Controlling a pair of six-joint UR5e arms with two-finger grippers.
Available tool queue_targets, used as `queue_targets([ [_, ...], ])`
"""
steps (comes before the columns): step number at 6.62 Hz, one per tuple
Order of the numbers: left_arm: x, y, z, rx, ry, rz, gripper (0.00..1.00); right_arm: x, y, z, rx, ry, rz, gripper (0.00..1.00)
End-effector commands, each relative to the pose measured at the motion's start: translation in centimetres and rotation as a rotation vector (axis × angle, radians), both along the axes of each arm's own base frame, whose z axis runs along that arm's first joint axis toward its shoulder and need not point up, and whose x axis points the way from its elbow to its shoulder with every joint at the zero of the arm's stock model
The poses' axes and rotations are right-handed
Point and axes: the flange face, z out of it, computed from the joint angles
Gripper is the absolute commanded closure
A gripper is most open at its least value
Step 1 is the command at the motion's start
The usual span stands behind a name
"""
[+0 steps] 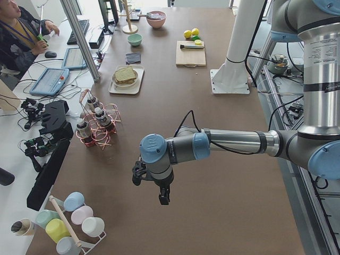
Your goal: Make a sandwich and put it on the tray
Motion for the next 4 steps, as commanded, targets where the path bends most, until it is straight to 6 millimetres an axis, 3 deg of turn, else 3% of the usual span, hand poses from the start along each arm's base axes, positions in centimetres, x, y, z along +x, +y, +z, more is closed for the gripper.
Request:
queue_targets([
  [1, -0.2, 0.06, -1.28, 0.017, 0.006, -0.016, 0.03, -0.02, -0.02, -0.15, 0.003, 0.0, 0.0, 0.0],
  [4, -0.13, 0.4, -0.83, 0.003, 0.012, -0.018, 0.03, -0.01, 0.25, -0.04, 0.0, 0.0, 0.0, 0.0],
])
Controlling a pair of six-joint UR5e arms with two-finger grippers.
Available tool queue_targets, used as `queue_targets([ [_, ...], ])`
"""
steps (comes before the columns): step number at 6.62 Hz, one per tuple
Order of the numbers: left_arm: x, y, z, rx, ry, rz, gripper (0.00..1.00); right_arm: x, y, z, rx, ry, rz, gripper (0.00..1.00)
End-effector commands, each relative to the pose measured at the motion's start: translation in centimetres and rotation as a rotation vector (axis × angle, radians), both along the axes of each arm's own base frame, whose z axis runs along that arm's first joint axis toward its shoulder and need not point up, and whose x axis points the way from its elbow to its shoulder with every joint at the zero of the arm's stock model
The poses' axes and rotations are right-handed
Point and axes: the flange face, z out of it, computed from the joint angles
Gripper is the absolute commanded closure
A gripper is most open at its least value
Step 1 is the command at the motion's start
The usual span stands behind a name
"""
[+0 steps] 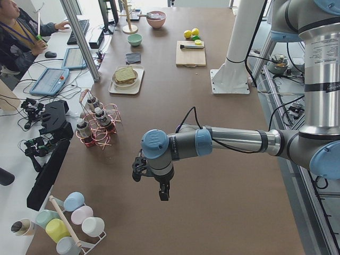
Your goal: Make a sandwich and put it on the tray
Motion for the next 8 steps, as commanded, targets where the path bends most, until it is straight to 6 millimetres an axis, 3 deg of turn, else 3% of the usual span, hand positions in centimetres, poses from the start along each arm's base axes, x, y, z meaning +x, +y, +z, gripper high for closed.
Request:
queue_targets([
  [1, 0.07, 0.26, 0.49, -0.012, -0.001, 0.0, 0.03, 0.0, 0.17, 0.11, -0.003, 0.0, 0.0, 0.0],
  [8, 0.44, 0.33, 1.35, -0.032, 0.005, 0.006, 0.02, 0.0, 0.31, 0.24, -0.006, -0.001, 0.0, 0.0],
])
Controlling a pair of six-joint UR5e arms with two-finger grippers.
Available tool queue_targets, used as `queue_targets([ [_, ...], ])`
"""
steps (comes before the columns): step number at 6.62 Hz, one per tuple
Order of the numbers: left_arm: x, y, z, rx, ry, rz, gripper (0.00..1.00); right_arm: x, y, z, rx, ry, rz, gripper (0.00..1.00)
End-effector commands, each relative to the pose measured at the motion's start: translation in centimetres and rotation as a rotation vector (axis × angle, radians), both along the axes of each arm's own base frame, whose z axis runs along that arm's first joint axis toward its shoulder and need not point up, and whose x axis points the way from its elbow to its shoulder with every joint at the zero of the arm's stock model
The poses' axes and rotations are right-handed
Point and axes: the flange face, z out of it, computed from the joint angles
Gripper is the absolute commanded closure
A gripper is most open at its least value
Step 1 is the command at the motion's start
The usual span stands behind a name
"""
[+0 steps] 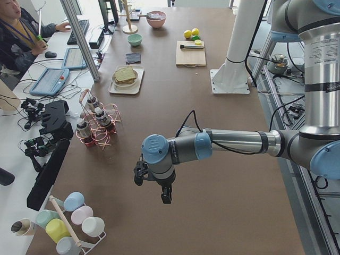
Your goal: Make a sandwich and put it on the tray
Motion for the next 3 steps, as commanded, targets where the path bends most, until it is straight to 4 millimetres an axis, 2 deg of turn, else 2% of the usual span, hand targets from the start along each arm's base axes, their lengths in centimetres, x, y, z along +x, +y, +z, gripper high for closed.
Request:
queue_targets([
  [1, 0.02, 0.0, 0.02, 0.001, 0.0, 0.0, 0.02, 0.0, 0.02, 0.02, 0.0, 0.0, 0.0, 0.0],
  [3, 0.0, -0.13, -0.4, 0.009, -0.002, -0.001, 0.02, 0.01, 0.09, 0.09, -0.001, 0.002, -0.001, 0.0],
])
